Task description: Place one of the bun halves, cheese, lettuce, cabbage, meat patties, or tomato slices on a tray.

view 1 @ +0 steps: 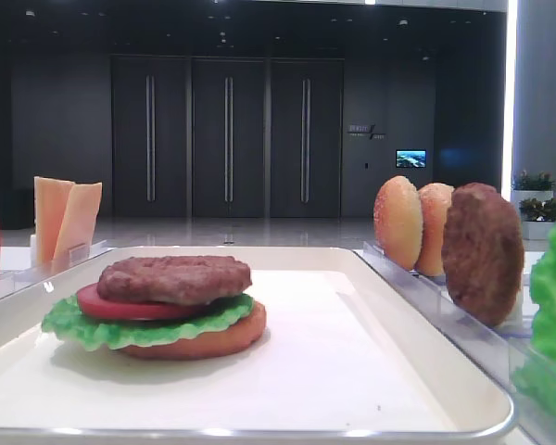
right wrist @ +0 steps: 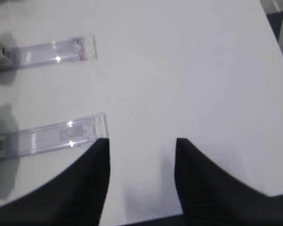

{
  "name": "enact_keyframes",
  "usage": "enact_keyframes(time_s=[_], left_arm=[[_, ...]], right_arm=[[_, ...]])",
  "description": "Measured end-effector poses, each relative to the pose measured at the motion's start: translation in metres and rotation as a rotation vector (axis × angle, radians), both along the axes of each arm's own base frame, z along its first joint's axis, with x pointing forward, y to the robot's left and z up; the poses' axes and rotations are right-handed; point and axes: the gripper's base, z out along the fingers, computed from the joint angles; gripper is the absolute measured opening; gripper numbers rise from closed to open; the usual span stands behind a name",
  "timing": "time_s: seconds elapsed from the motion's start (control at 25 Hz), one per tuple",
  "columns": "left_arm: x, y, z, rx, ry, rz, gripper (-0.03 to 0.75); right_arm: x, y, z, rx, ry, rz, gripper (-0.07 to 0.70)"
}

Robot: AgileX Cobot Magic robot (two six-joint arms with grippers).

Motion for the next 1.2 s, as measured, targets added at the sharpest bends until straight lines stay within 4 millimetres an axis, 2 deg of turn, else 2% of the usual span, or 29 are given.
enact_keyframes(time_s=[0.28,1.2], left_arm=[[0.0,0.0,0.0,0.0,0.0,0.0,0.345],[0.0,0.0,0.0,0.0,0.0,0.0,0.345]], right_arm=[[-0.04,0.005,0.002,-0.025,-0.262,0.018,0.307],[-0.041,0.005,0.001,-0.029,-0.268,0.03,0.307]])
